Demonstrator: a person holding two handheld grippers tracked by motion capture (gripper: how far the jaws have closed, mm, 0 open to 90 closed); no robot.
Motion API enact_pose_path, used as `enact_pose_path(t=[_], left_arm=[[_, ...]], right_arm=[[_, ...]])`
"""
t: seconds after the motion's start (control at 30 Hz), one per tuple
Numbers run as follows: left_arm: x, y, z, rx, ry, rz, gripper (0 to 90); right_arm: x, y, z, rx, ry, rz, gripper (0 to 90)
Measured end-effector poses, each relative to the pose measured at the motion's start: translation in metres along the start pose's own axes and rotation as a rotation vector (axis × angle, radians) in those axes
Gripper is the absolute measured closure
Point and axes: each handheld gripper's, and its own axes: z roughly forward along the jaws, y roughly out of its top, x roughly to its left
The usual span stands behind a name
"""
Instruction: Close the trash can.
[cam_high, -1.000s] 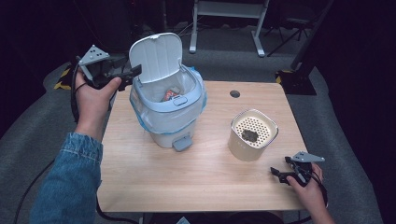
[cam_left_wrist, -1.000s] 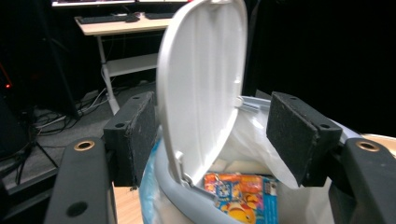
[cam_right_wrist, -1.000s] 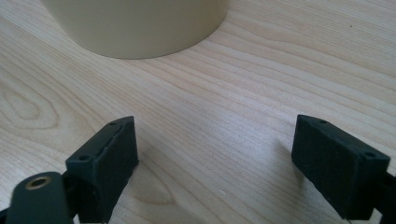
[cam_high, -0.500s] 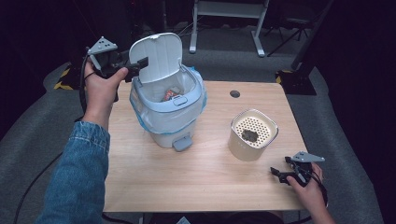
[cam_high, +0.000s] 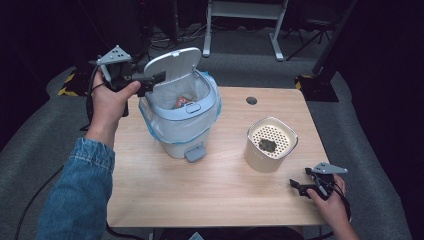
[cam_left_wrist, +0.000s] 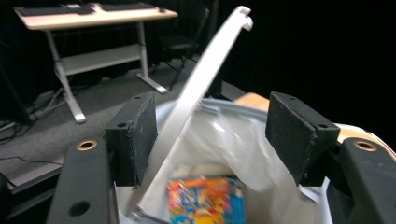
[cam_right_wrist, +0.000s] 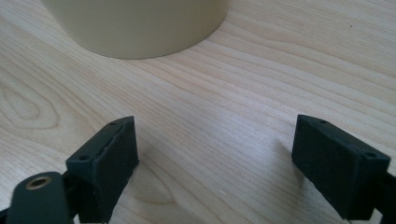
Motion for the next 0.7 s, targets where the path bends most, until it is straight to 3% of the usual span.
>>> enact_pose_path(t=[0.2, 0.43, 0.63, 0.7], left_arm=[[-0.018, -0.008, 0.002, 0.008, -0.091, 0.003, 37.7], [-0.041, -0.015, 0.019, 0.106, -0.197, -0.008, 44.1], [-0.048, -0.019, 0.037, 0.202, -0.212, -0.036, 51.5], [-0.047, -0.02, 0.04, 0.189, -0.212, -0.045, 52.8]], right_arm=[[0.0, 0.0, 0.0, -0.001, -0.001, -0.001, 14.6], [0.0, 0.0, 0.0, -0.001, -0.001, -0.002, 14.7], [0.0, 0.0, 0.0, -0.001, -0.001, -0.001, 14.7], [0.0, 0.0, 0.0, 0.0, -0.001, -0.002, 14.6]])
